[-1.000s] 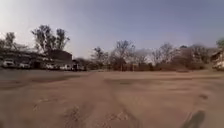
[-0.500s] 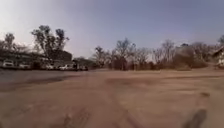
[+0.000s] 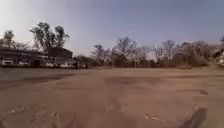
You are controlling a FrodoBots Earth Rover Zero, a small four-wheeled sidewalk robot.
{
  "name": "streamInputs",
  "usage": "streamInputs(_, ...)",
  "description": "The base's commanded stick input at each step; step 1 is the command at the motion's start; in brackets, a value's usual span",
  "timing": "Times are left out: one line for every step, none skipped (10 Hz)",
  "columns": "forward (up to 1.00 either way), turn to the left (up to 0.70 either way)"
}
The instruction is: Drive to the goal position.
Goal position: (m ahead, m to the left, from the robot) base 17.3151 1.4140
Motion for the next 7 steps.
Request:
streamInputs(0.7, 0.0)
streamInputs(0.7, 0.0)
streamInputs(0.7, 0.0)
streamInputs(0.7, 0.0)
streamInputs(0.7, 0.0)
streamInputs(0.7, 0.0)
streamInputs(0.7, 0.0)
